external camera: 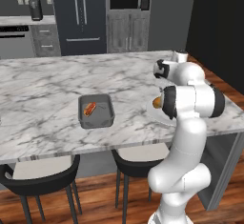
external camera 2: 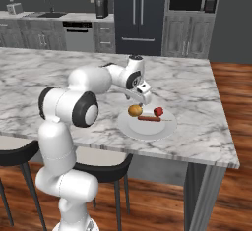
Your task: Place one cooked food and one vegetable from the large plate to each tupperware container.
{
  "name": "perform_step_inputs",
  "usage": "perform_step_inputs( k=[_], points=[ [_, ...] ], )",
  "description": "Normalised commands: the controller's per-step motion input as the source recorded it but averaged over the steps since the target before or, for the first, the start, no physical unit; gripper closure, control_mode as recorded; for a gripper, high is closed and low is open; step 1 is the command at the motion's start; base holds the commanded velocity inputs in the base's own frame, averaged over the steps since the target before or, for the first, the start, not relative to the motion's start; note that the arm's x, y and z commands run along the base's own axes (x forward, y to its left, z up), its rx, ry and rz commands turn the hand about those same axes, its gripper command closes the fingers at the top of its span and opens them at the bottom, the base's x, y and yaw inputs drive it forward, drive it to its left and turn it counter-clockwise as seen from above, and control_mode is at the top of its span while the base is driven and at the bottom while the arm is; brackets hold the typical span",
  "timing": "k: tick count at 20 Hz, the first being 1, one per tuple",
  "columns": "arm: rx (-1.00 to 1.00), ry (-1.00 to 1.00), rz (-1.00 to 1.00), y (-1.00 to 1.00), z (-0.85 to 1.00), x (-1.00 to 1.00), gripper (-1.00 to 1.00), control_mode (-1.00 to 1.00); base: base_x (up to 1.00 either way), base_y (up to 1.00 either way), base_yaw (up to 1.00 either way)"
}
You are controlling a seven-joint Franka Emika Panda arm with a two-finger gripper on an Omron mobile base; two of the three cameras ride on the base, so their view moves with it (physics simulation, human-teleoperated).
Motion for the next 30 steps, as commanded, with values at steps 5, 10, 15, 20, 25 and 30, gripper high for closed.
perform_step_inputs(
  k=[5, 10, 15, 20, 25, 30],
  points=[
    [0.00, -0.22, -0.04, -0.02, -0.09, -0.01, -1.00, -1.00, 0.00, 0.00, 0.00],
    [0.00, -0.11, -0.01, 0.08, -0.33, 0.29, -1.00, -1.00, 0.00, 0.00, 0.00],
    [0.00, 0.04, 0.00, 0.02, -0.16, 0.51, -1.00, -1.00, 0.00, 0.00, 0.00],
    [0.00, 0.26, 0.00, 0.05, -0.16, 0.47, -1.00, -1.00, 0.00, 0.00, 0.00],
    [0.00, 0.17, 0.00, 0.01, -0.18, 0.55, -1.00, -1.00, 0.00, 0.00, 0.00],
    [0.00, 0.12, 0.00, 0.00, -0.19, 0.31, -1.00, -1.00, 0.00, 0.00, 0.00]
  ],
)
